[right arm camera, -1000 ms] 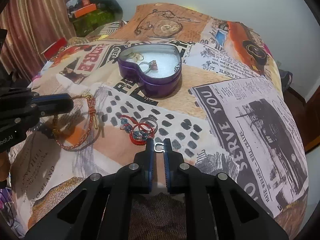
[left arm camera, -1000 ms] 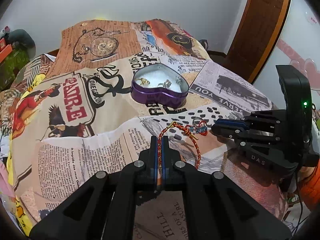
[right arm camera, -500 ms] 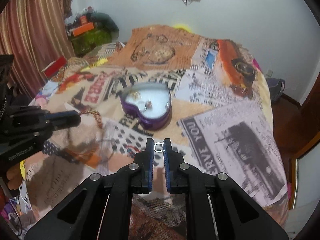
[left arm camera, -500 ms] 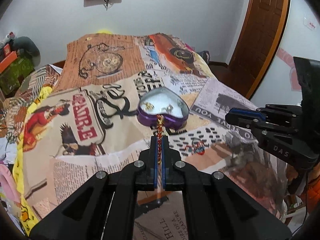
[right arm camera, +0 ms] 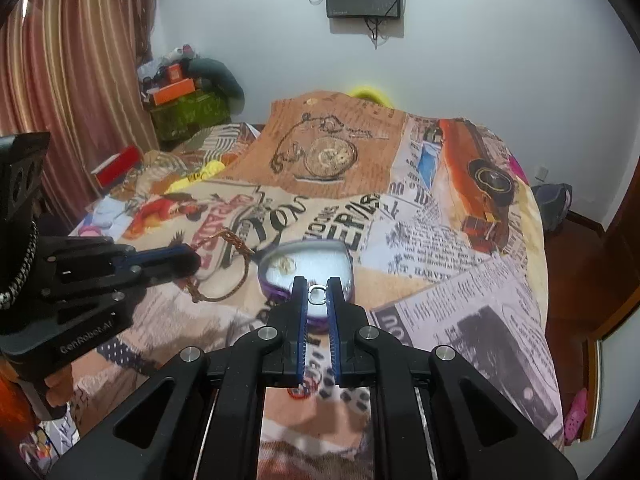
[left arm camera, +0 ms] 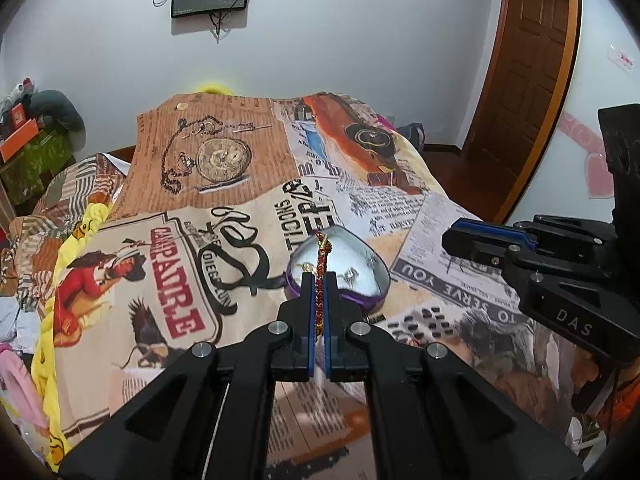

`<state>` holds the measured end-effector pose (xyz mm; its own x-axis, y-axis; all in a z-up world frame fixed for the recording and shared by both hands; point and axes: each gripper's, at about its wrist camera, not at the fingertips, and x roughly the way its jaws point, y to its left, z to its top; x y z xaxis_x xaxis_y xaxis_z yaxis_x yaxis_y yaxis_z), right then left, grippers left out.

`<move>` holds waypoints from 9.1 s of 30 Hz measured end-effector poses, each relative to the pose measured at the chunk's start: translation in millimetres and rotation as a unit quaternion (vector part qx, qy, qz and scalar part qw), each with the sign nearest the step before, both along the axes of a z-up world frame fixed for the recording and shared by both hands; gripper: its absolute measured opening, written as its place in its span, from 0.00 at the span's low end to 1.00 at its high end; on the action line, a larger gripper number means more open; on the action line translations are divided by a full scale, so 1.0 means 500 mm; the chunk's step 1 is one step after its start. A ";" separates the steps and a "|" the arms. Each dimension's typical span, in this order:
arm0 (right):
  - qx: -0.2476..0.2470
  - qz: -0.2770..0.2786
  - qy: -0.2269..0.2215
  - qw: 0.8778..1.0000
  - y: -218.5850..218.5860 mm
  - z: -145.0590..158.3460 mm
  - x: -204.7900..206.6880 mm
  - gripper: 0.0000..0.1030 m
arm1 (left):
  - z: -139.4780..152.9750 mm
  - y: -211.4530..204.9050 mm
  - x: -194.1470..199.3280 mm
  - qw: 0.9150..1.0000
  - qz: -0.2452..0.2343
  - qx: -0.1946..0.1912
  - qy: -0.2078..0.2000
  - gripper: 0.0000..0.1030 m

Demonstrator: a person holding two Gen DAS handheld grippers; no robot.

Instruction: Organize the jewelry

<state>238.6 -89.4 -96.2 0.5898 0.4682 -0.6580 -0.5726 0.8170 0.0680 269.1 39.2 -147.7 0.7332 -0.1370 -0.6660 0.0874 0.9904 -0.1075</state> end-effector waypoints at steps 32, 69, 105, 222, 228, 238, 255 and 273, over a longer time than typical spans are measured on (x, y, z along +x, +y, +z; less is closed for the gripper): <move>-0.027 0.012 0.045 0.999 0.071 -0.113 0.137 0.08 | -0.105 0.027 0.171 0.997 -0.006 -0.066 0.048 0.01; -0.059 0.011 0.040 0.997 0.085 -0.091 0.114 0.22 | -0.062 0.055 0.099 0.999 0.015 -0.021 0.043 0.20; -0.058 0.007 0.098 0.993 -0.042 -0.133 -0.036 0.23 | -0.131 -0.055 -0.020 0.994 -0.030 -0.014 0.105 0.29; 0.015 -0.008 0.070 0.997 0.015 -0.077 0.091 0.19 | -0.009 -0.016 0.108 0.999 -0.011 -0.038 -0.011 0.05; -0.004 0.002 0.083 0.997 0.029 -0.108 0.104 0.19 | -0.049 -0.018 0.134 0.999 -0.016 -0.034 0.009 0.05; -0.021 0.014 0.085 0.996 0.047 -0.134 0.112 0.19 | -0.095 -0.011 0.155 0.999 -0.013 -0.036 0.030 0.05; -0.085 0.019 0.022 0.996 0.077 -0.136 0.090 0.19 | -0.115 -0.009 0.146 0.998 -0.017 -0.021 0.059 0.08; -0.065 -0.007 -0.010 0.998 0.037 -0.043 0.032 0.22 | 0.030 0.026 0.034 0.999 0.027 -0.031 -0.012 0.31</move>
<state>254.7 -70.7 -117.9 0.6089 0.3716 -0.7008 -0.5610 0.8263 -0.0493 286.2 52.1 -132.6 0.7560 -0.1363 -0.6402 0.0367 0.9854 -0.1664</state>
